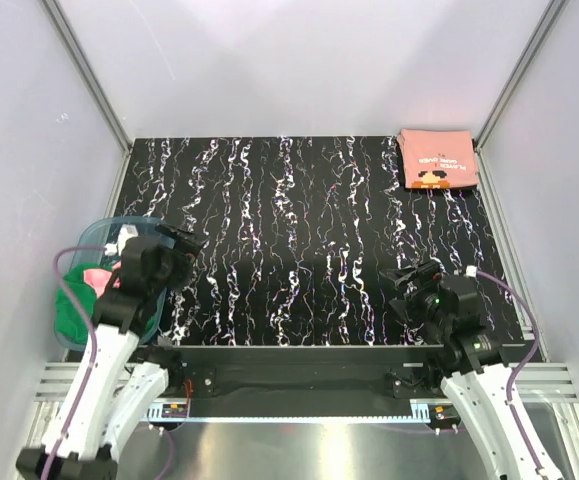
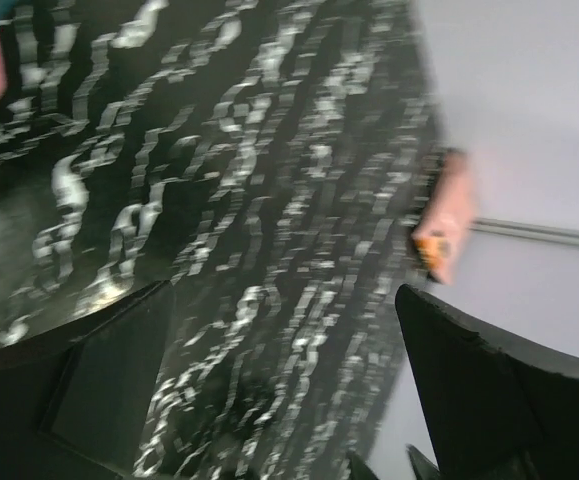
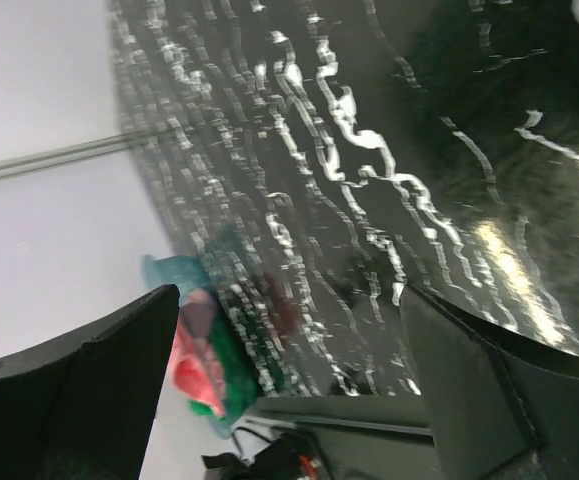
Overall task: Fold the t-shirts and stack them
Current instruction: Grab the tshirt from the pile
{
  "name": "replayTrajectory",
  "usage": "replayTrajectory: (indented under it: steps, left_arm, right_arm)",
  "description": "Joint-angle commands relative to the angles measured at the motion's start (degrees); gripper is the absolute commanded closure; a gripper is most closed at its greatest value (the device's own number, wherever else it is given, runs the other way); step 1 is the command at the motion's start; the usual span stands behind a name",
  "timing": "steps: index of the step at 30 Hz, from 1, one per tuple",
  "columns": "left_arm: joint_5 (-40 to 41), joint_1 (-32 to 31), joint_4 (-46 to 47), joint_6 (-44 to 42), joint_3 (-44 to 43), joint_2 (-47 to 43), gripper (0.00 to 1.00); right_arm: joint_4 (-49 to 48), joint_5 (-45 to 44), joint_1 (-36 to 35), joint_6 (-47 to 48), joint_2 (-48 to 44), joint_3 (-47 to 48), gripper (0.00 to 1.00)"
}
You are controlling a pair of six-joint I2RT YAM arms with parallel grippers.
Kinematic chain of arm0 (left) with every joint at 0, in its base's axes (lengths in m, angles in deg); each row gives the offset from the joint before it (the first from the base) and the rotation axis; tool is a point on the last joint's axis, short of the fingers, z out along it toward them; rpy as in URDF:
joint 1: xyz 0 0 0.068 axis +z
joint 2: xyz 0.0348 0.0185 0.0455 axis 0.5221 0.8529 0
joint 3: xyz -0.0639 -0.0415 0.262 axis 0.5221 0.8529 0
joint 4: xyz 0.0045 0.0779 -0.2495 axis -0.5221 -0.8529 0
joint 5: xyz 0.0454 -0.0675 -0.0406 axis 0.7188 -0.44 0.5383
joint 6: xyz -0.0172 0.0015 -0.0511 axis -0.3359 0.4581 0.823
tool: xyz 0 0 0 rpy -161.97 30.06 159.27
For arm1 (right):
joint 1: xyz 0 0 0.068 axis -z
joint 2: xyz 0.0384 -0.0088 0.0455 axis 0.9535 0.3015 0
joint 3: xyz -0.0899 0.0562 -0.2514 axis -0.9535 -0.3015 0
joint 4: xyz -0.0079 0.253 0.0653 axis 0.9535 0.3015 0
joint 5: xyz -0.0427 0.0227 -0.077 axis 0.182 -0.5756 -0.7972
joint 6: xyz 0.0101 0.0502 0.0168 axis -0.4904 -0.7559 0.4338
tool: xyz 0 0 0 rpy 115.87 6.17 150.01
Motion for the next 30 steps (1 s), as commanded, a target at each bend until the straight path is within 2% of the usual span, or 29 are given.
replayTrajectory:
  steps: [1,3,5,7,8,9,10,11,13,16,18,21,26,29,30]
  left_arm:
    - [4.0,0.1,-14.5,-3.4,-7.6,8.0,0.01]
    - [4.0,0.6,-14.8,-4.6,-9.5,9.6,0.01]
    - [5.2,1.6,-16.5,-4.3,-11.5,9.8,0.01]
    - [4.7,6.1,-15.9,-7.1,-11.9,8.8,0.01]
    - [0.5,8.5,-13.0,-10.0,-11.1,7.9,0.01]
    - [-0.9,14.0,-12.7,-13.8,-11.1,7.2,0.01]
    - [-0.4,15.4,-13.6,-14.1,-11.6,7.6,0.01]
    - [6.8,15.5,-18.7,-13.1,-12.8,8.3,0.01]
    - [16.2,15.9,-23.1,-9.3,-15.9,12.1,0.01]
    - [22.2,17.3,-27.8,-5.5,-18.2,15.7,0.01]
    - [22.6,18.8,-30.2,-2.7,-19.7,18.6,0.01]
    - [21.7,20.6,-31.9,0.5,-19.2,22.1,0.04]
    - [21.1,22.5,-31.5,3.4,-18.7,30.6,0.10]
    - [20.6,24.6,-29.8,2.1,-20.5,34.8,0.33]
    - [20.4,25.0,-29.8,1.9,-21.2,35.6,0.55]
  right_arm:
    - [11.2,-5.7,0.2,5.3,4.8,6.7,0.00]
    - [16.6,-6.4,0.2,1.6,6.9,10.0,0.00]
    - [15.5,-3.7,0.2,7.4,7.0,11.3,0.00]
    - [13.2,-0.9,0.1,14.3,6.2,12.3,0.00]
    - [11.1,0.7,0.2,15.1,6.3,12.4,0.00]
    - [10.7,3.6,0.2,15.5,8.3,12.7,0.00]
    - [10.9,4.6,0.2,16.6,10.3,13.2,0.00]
    - [11.7,6.1,0.1,17.6,12.7,13.9,0.00]
    - [14.4,6.8,0.1,22.2,21.3,16.9,0.00]
    - [18.8,7.3,0.1,29.2,32.1,21.4,0.00]
    - [21.0,6.2,0.1,32.3,37.5,23.7,0.00]
    - [21.2,6.9,0.1,33.6,39.6,24.0,0.00]
    - [18.9,7.3,0.1,33.7,35.3,22.9,0.00]
    - [18.6,6.8,0.1,35.0,33.6,24.0,0.00]
    - [18.6,6.5,0.1,35.8,33.6,24.3,0.00]
